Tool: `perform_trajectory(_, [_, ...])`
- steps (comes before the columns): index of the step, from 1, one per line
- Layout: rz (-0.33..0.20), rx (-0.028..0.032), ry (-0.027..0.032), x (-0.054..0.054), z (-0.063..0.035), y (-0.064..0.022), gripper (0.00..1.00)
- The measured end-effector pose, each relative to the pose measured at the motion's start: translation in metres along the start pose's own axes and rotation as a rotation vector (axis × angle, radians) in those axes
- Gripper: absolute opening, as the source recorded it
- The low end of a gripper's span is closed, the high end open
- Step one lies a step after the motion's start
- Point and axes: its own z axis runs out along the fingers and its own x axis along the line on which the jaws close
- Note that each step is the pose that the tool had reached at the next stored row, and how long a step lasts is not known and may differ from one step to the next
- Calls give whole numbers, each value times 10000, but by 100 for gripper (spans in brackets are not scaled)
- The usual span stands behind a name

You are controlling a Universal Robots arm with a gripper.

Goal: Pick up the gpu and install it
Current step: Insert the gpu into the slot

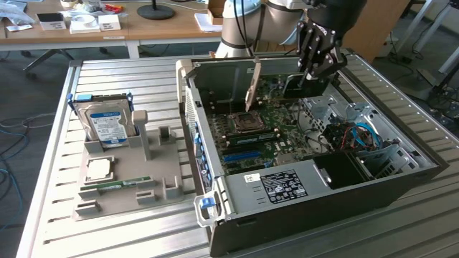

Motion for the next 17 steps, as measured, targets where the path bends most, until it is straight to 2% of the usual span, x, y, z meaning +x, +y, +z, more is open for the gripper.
perform_trajectory(17, [1,3,2,25,12,323,27])
